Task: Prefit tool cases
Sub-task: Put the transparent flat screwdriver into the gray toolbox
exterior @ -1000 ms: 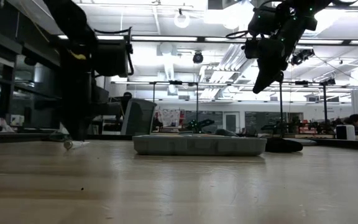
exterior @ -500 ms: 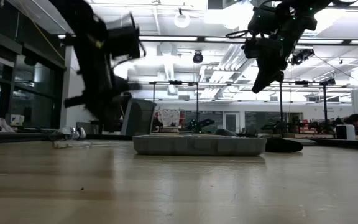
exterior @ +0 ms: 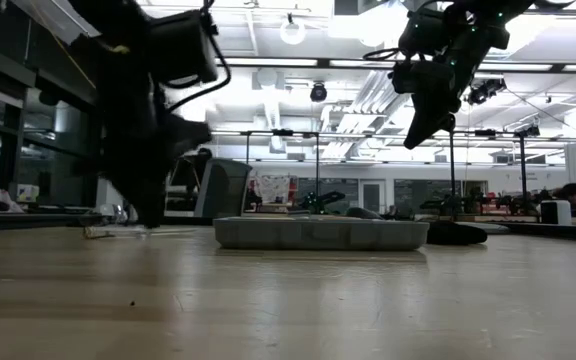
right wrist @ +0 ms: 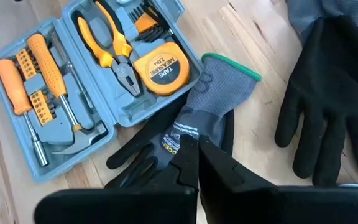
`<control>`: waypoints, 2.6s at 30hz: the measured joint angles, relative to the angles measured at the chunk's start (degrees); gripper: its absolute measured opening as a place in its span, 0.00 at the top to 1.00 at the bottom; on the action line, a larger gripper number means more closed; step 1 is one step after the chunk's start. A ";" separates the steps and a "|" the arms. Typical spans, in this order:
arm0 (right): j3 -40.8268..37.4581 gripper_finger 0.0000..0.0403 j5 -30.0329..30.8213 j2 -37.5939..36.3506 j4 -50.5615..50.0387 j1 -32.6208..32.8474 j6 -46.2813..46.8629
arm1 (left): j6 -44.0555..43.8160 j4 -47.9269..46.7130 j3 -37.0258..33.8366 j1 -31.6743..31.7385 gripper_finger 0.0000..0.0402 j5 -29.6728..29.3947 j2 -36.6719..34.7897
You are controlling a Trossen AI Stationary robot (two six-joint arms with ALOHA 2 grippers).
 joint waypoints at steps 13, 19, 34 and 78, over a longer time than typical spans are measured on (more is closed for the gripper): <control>0.00 1.00 0.02 0.00 0.02 0.00 0.19 | -7.97 -8.67 -2.88 -2.25 1.00 -3.03 -0.34; 0.00 1.00 0.02 0.00 0.00 0.00 0.10 | -6.58 -5.73 -3.06 -2.24 1.00 -3.28 -1.05; -0.02 1.00 0.02 0.00 0.85 0.00 1.28 | -4.00 -6.91 -3.02 3.57 1.00 -7.97 -0.88; 0.00 0.71 -9.41 9.35 17.71 4.72 6.22 | 19.96 -13.61 -10.10 6.28 0.48 -4.16 -19.15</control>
